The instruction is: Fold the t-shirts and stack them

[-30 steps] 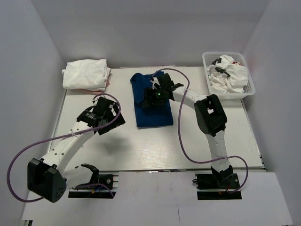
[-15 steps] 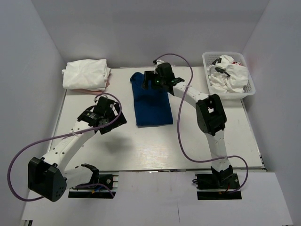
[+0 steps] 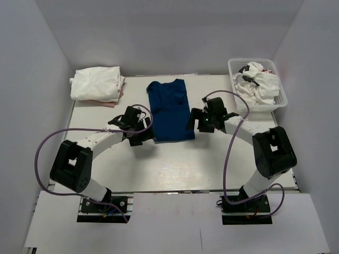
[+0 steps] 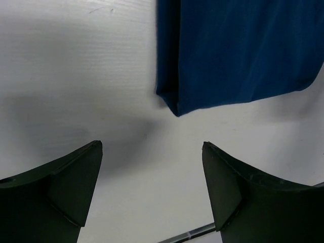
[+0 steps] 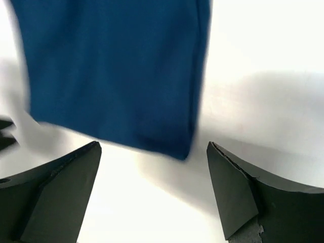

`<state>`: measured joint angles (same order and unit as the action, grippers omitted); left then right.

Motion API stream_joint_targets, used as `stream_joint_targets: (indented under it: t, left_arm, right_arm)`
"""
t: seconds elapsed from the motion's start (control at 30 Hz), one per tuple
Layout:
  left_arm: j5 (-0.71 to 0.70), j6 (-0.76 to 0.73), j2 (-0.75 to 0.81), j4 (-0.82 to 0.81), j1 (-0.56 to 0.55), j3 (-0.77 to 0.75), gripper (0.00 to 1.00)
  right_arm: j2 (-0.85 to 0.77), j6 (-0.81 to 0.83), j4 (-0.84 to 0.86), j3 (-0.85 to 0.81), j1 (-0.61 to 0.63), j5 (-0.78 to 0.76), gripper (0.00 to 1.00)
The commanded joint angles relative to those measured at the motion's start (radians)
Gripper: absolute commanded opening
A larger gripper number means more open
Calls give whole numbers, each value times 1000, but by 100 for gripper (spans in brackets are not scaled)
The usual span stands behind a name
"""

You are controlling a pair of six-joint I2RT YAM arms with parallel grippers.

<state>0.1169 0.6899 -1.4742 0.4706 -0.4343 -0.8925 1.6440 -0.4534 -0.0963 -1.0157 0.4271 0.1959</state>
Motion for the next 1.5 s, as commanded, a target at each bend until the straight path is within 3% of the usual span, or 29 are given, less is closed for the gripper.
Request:
stream_joint_targets:
  t: [0.0, 0.2, 0.33, 0.5, 0.6, 0.7, 0.73, 0.8, 0.83, 0.87, 1.0, 1.27, 1.47]
  left_arm:
    - [41, -20, -37, -121, -3, -26, 88]
    - [61, -33, -187, -132, -3, -79, 81]
    - [72, -33, -239, -170, -3, -79, 70]
    - [102, -24, -294, -182, -3, -79, 47]
    - [127, -14, -307, -205, -3, -65, 29]
    - [136, -3, -307, -230, -12, -34, 20]
    - [136, -3, -307, -230, -12, -34, 14]
    - [136, -3, -307, -230, -12, -34, 0]
    - [136, -3, -307, -230, -12, -34, 0]
    - [153, -3, -307, -230, -12, -34, 0]
    - [165, -3, -238, -139, -21, -23, 0]
    - [228, -36, 83, 120, -55, 17, 0]
    - [266, -12, 328, 339, -75, -63, 0]
  right_arm:
    - [17, -1, -26, 37, -5, 111, 90]
    - [131, -14, -25, 25, -34, 204, 90]
    - [165, -24, -5, 28, -42, 237, 90]
    - [188, -36, 26, 54, -50, 289, 85]
    - [178, -36, 29, 74, -51, 301, 69]
    - [155, -37, 29, 97, -51, 272, 54]
    - [152, -37, 26, 98, -51, 263, 41]
    - [152, -39, 21, 103, -51, 255, 26]
    - [152, -42, 20, 104, -50, 258, 7]
    - [149, -42, 14, 104, -51, 264, 0]
    - [62, -9, -43, 115, -48, 246, 0]
    - [-286, 67, -432, 163, -41, 243, 0]
    - [-533, 84, -676, 57, -45, 249, 0]
